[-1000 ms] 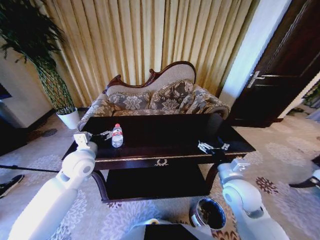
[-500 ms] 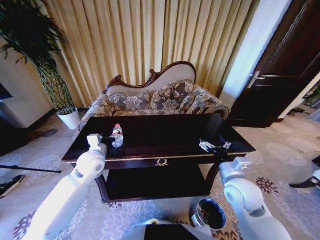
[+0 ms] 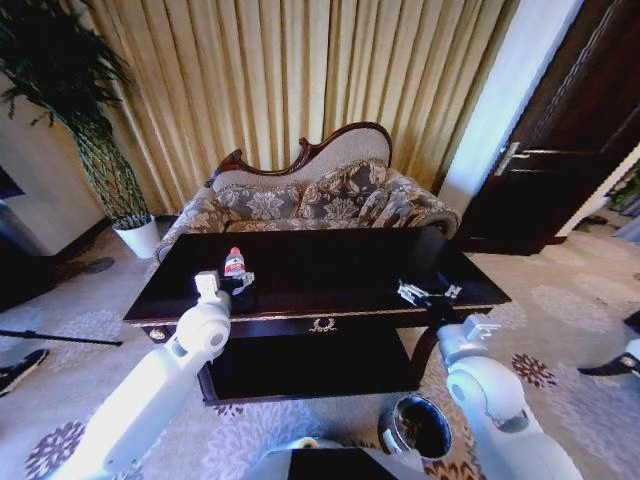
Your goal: Move to the front of the table and place the trash on the table into the trash bin.
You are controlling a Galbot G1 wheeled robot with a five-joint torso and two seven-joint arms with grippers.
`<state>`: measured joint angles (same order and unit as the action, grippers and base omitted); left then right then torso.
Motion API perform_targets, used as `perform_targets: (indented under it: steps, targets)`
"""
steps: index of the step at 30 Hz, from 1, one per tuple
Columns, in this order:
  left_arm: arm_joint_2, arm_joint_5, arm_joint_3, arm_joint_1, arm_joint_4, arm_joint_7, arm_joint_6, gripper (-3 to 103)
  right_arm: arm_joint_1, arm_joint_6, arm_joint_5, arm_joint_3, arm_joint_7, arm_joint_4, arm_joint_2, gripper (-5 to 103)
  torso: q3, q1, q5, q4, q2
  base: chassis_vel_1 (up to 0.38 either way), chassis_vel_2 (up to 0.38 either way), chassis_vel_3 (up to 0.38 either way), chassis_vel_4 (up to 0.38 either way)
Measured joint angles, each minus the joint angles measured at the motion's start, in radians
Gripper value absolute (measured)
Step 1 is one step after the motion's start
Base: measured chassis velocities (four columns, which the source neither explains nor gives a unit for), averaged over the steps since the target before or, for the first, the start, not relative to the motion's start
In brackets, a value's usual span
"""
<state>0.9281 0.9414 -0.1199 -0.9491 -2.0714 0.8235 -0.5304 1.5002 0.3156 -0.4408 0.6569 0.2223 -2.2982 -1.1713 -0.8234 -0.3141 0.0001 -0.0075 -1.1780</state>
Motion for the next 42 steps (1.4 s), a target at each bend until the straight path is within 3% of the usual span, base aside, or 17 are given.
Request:
perform_targets:
  steps: [11,12,14,17,21,23,25,27,30,32,33,35,37,38,39,40,42]
  targets:
    - [0.013,0.018,0.004,-0.015,0.022,0.01,0.005,101,-0.002,0.0,-0.001,-0.001,0.0,0.006,0.001,100,0.0,0.0,-0.0001,0.0,0.0,0.0,0.0,0.0,0.0]
    - [0.013,0.02,0.004,-0.015,0.023,0.01,0.008,92,-0.002,0.0,-0.002,-0.001,0.0,0.007,0.001,100,0.0,0.0,-0.0001,0.0,0.0,0.0,0.0,0.0,0.0]
    - [0.013,0.02,0.003,-0.015,0.023,0.01,0.01,92,-0.003,0.0,-0.002,-0.001,0.0,0.007,0.001,100,0.0,0.0,-0.0001,0.0,0.0,0.0,0.0,0.0,0.0]
    - [0.009,0.021,0.002,-0.015,0.02,0.006,0.012,76,-0.003,0.0,-0.002,-0.001,0.0,0.012,0.0,100,0.0,0.0,-0.0001,0.0001,0.0,0.0,0.0,0.0,0.0]
    - [0.007,0.016,-0.002,-0.017,0.017,-0.01,0.013,64,-0.002,0.0,-0.002,-0.001,0.0,0.015,-0.001,100,0.0,0.0,0.0,0.0,0.0,0.0,0.0,0.0,0.0]
    - [0.002,-0.018,-0.006,-0.021,0.017,-0.043,0.015,61,-0.002,0.0,-0.002,0.0,0.0,0.016,-0.001,100,0.0,0.0,-0.0001,0.0,0.0,0.0,0.0,0.0,0.0]
    - [-0.013,-0.121,-0.015,-0.035,0.024,-0.136,0.036,54,-0.002,0.0,-0.002,0.0,0.0,0.015,0.0,100,0.0,0.0,-0.0001,0.0,0.0,0.0,0.0,0.0,0.0]
    - [-0.032,-0.259,-0.028,-0.053,0.045,-0.261,0.094,47,-0.005,0.0,-0.002,-0.001,0.0,0.011,0.002,100,0.0,0.0,-0.0001,0.0001,0.0,0.0,0.0,0.0,0.0]
    - [-0.041,-0.342,-0.039,-0.061,0.061,-0.329,0.143,44,-0.008,0.0,-0.003,-0.003,0.0,0.01,0.005,100,0.0,0.0,-0.0003,0.0,0.0,0.0,0.0,0.0,0.0]
    - [-0.056,-0.532,-0.065,-0.071,0.109,-0.456,0.274,38,-0.014,0.001,-0.012,-0.013,0.0,0.01,0.012,100,0.0,0.0,-0.0002,0.0001,0.0,0.0,0.0,0.0,0.0]
    - [-0.056,-0.532,-0.065,-0.071,0.109,-0.456,0.274,38,-0.014,0.001,-0.012,-0.013,0.0,0.01,0.012,100,0.0,0.0,-0.0002,0.0001,0.0,0.0,0.0,0.0,0.0]
    - [-0.067,-0.654,-0.083,-0.068,0.149,-0.545,0.373,36,-0.023,0.005,-0.04,-0.024,0.0,0.007,0.02,100,0.0,0.0,0.0,0.0001,0.0,0.0,0.0,0.0,0.0]
    - [-0.089,-0.81,-0.105,-0.042,0.21,-0.686,0.53,36,-0.055,0.043,-0.158,-0.04,0.01,-0.02,0.036,100,0.0,0.0,-0.0003,0.0,0.0,0.0,0.0,0.0,0.0]
    - [-0.099,-0.86,-0.105,-0.028,0.229,-0.721,0.584,36,-0.07,0.06,-0.216,-0.046,0.019,-0.031,0.043,100,0.0,0.0,-0.0002,0.0001,0.0,0.0,0.0,0.0,0.0]
    - [-0.099,-0.86,-0.105,-0.028,0.229,-0.721,0.584,36,-0.07,0.06,-0.216,-0.046,0.019,-0.031,0.043,100,0.0,0.0,-0.0002,0.0001,0.0,0.0,0.0,0.0,0.0]
    - [-0.108,-0.904,-0.101,-0.013,0.248,-0.743,0.631,36,-0.087,0.076,-0.277,-0.05,0.025,-0.04,0.051,100,0.0,0.0,-0.0003,0.0001,0.0,0.0,0.0,0.0,0.0]
    - [-0.142,-1.058,-0.058,0.07,0.318,-0.783,0.8,36,-0.149,0.108,-0.494,-0.063,0.033,-0.056,0.082,100,0.0,0.0,-0.0003,0.0003,0.0,0.0,0.0,0.0,0.0]
